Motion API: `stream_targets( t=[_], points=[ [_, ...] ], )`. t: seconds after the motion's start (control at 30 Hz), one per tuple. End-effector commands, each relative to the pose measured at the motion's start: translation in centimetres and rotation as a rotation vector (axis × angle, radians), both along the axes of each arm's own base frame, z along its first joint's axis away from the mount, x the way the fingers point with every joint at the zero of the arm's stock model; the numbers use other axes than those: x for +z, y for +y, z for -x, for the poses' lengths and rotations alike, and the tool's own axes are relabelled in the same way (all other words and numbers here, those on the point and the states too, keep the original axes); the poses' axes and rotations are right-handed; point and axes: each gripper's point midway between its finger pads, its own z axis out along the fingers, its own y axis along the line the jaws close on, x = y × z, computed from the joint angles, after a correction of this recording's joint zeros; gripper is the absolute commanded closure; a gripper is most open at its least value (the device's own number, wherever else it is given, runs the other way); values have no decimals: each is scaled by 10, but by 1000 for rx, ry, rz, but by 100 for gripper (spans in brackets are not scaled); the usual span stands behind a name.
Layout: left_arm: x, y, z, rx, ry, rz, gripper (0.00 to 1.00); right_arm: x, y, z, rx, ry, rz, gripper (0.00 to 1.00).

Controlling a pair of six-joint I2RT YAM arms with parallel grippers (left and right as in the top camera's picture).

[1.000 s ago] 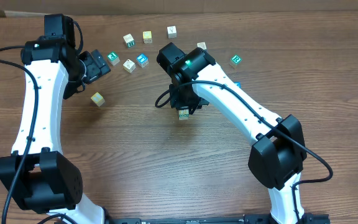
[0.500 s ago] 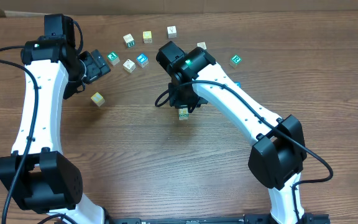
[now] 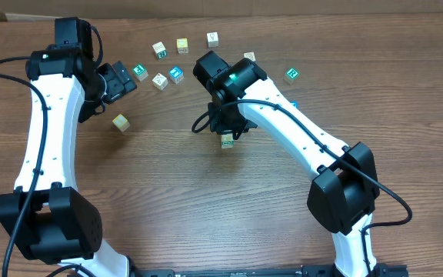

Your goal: Form a tower

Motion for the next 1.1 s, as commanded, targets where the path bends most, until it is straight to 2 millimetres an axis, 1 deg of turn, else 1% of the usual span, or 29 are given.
stream_targets(
  t=[0.0,0.33,0.47,0.5,0.57,1.07],
  points=[
    [-5,-2,0,-23,14,-11,0,10,4,-3,11,-27,-16,86],
    [-5,-2,0,-23,14,-11,0,9,3,-2,10,-22,-14,86],
    [-5,-2,0,-23,14,-11,0,6,2,0,10,-14,-7,85],
    [-5,-2,0,-23,14,-11,0,5,2,0,10,-13,-6,82],
    [-5,-2,0,-23,14,-11,1,3,2,0,10,-12,-5,82],
    [-5,-2,0,-23,14,-11,0,2,0,2,10,-4,1,82]
  ],
)
